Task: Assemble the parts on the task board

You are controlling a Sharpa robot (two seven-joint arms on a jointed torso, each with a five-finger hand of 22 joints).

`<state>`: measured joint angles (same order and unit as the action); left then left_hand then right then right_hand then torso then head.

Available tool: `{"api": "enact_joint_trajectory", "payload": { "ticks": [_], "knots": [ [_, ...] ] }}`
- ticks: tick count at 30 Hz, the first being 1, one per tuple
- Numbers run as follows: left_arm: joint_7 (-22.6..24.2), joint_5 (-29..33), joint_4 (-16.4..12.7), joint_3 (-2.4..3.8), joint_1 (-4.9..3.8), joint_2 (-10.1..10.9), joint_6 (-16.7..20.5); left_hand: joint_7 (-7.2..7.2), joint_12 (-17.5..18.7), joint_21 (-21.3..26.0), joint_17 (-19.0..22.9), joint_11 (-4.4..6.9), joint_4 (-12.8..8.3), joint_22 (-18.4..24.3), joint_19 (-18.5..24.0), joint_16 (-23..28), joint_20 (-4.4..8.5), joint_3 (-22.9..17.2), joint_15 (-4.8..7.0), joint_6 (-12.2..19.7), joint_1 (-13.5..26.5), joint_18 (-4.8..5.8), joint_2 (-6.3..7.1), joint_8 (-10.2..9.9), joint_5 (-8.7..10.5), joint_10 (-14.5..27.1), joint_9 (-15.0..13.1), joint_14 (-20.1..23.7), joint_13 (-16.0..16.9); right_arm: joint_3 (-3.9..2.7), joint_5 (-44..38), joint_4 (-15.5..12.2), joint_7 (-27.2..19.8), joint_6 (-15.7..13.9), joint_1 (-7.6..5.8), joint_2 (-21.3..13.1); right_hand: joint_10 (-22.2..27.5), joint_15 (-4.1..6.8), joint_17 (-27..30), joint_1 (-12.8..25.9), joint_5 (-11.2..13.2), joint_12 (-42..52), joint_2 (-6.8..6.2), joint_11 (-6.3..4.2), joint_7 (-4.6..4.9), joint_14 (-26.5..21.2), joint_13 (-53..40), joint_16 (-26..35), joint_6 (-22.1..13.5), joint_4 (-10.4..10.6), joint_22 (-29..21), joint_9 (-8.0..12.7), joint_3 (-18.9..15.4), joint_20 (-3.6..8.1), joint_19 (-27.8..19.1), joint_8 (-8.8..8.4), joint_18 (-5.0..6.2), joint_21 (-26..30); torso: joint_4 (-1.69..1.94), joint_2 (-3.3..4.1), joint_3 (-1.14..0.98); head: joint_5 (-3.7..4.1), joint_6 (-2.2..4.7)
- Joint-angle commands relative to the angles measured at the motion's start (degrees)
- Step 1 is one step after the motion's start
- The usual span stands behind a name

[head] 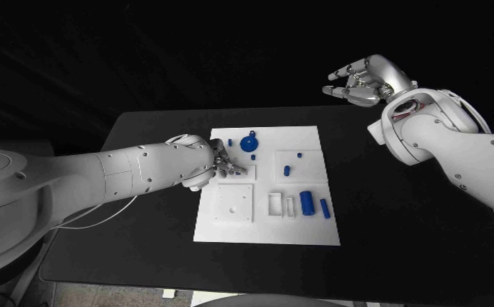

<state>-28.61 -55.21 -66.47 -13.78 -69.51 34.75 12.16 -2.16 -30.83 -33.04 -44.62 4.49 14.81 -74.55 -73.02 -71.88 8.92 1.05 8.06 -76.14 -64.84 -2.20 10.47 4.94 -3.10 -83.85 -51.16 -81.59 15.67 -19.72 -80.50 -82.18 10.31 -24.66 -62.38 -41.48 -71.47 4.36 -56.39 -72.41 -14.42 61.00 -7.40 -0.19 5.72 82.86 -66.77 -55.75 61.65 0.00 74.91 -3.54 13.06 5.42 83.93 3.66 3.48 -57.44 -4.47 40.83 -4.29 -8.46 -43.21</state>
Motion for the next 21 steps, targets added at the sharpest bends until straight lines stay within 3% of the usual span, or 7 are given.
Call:
{"api": "enact_joint_trajectory", "payload": {
  "ticks": [1,4,9,12,16,21],
  "knots": [
    [0.6,1.2,-0.3,0.02,0.02,0.3,-0.2,0.39,0.0,0.3,0.0,-0.28,0.8,-0.1,-0.3,0.2,0.17,1.7,0.05,0.0,0.2,0.68,0.97,-0.1,0.24,-2.7,0.0,-0.2,0.0,-0.03,-0.3,0.0,-0.3,0.5,0.06,0.0,0.1,-0.15,0.0,0.1,-0.4,-0.2,0.02,0.05,0.00,-0.1,0.0,0.2,0.1,0.1,7.5,0.0,-0.3,-0.18,1.6,-0.13,0.69,0.1,0.01,0.00,-0.02,-0.01,-0.01],
    [0.7,1.7,-0.6,0.04,0.02,0.9,-0.1,0.40,0.0,0.5,0.0,-0.25,1.6,-0.3,-0.4,0.3,0.29,3.9,0.12,-0.1,0.2,0.83,1.03,-0.2,0.24,-2.7,0.1,-0.1,0.0,-0.03,-0.3,0.0,-0.3,0.4,0.09,0.0,0.1,-0.15,0.0,0.1,-0.4,-0.2,0.02,0.05,0.00,-0.1,0.0,0.2,0.1,0.1,7.5,0.0,-0.3,-0.18,1.6,-0.13,0.69,0.1,0.02,-0.01,-0.03,0.02,0.00],
    [1.1,3.4,-1.6,0.34,-0.08,2.2,0.0,0.39,0.1,0.7,0.0,-0.24,1.7,-0.5,-0.5,0.4,0.40,4.4,0.18,-0.1,0.7,0.92,1.24,-0.4,0.28,-2.7,0.2,-0.1,-0.1,-0.03,-0.3,0.1,-0.4,0.2,0.13,0.0,0.1,-0.16,0.0,0.1,-0.4,-0.2,0.01,0.06,0.01,-0.1,0.0,0.2,0.0,0.2,7.5,0.0,-0.3,-0.18,1.6,-0.13,0.69,0.1,0.01,-0.02,-0.01,0.05,0.06],
    [1.4,4.5,-2.1,1.16,-0.19,2.7,-0.2,0.40,0.1,0.9,0.2,-0.24,1.7,-0.5,-0.6,0.5,0.44,4.2,0.20,-0.1,0.8,0.99,1.01,-0.4,0.27,-2.7,0.3,-0.1,-0.2,-0.03,-0.2,0.2,-0.4,0.2,0.15,0.0,0.1,-0.16,-0.1,0.1,-0.5,-0.2,0.00,0.06,0.02,0.0,0.0,0.2,0.0,0.2,7.5,0.0,-0.4,-0.19,1.6,-0.13,0.69,0.2,0.02,0.00,-0.01,0.08,0.12],
    [2.0,6.8,-3.0,3.16,-0.84,3.6,-0.7,0.44,0.6,1.2,1.0,-0.31,1.4,-0.6,-0.5,1.2,0.31,3.1,0.09,0.0,0.2,1.01,-0.11,-0.2,0.17,-2.6,-0.1,0.2,-0.4,-0.03,-0.2,0.4,-0.5,0.0,0.17,0.0,0.1,-0.16,-0.1,0.1,-0.5,-0.2,0.00,0.06,0.02,0.0,0.0,0.2,0.0,0.2,7.5,0.0,-0.4,-0.19,1.6,-0.13,0.69,0.2,-0.03,0.02,-0.05,0.06,0.30],
    [2.9,8.8,-2.2,4.29,-2.98,4.0,-2.4,1.13,1.6,1.9,2.7,-0.68,0.6,-0.7,-0.2,2.1,-0.01,2.4,-0.22,2.8,-0.3,0.95,-1.31,-0.7,-0.40,-2.3,-1.1,0.9,-0.4,-0.03,-0.1,0.6,-0.5,0.0,0.18,0.0,0.1,-0.16,0.0,0.1,-0.6,-0.2,-0.02,0.07,0.03,-0.1,0.1,0.3,-0.1,0.4,7.5,0.0,-0.5,-0.19,1.7,-0.13,0.70,0.2,0.09,-0.06,-0.05,-0.03,0.66]
  ]
}}
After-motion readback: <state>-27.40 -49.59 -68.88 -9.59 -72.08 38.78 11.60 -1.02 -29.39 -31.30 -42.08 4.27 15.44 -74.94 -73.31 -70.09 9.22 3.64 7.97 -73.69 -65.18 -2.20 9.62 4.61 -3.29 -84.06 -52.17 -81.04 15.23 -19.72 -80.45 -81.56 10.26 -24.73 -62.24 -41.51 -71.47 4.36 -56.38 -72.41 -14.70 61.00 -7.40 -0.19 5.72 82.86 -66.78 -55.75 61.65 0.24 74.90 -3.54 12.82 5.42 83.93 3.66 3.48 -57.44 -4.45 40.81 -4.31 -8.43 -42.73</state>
